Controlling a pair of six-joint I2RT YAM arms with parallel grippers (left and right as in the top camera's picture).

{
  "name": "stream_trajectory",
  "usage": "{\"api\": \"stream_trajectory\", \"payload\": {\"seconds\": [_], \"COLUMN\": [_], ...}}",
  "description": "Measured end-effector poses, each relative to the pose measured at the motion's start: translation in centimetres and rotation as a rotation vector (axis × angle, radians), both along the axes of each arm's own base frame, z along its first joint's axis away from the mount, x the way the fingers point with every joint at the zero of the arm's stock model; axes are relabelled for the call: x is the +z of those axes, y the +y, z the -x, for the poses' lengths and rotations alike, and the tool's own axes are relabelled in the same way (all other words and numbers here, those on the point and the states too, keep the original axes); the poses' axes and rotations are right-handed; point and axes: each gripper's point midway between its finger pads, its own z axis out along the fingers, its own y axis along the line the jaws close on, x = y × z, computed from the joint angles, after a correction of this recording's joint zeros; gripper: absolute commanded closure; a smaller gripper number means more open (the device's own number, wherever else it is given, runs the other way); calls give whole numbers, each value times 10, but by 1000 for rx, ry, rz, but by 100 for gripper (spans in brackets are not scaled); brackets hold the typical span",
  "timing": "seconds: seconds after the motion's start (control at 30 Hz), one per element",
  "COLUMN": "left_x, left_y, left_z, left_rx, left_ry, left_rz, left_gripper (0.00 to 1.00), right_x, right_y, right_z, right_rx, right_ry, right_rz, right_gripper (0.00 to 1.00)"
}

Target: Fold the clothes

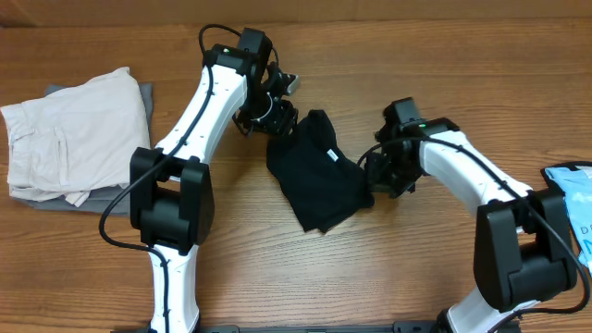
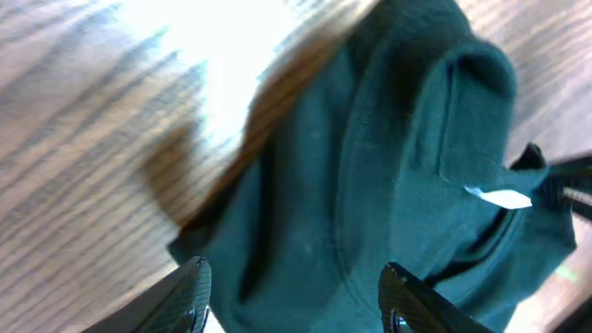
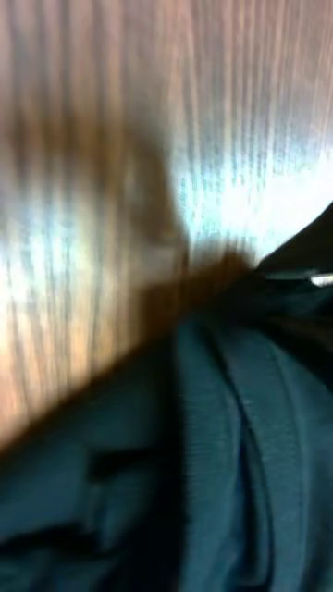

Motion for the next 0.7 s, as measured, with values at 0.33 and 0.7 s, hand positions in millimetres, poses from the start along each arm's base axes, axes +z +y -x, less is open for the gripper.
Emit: {"api": "stream_trajectory", "payload": {"seconds": [0.33, 0.7], "left_x": [-1, -1], "left_y": [4, 9], "left_z": [0, 13], "left_rx": [-17, -21], "left_ry": [-3, 51], "left_rz": [-2, -17], "left_gripper": [37, 39], "right_x": [71, 61], "right_y": [20, 90], "right_z": [-58, -65], "right_rx": [117, 305], "right_ry": [-297, -379], "right_rz": [-203, -285], "right_gripper": [46, 48]}}
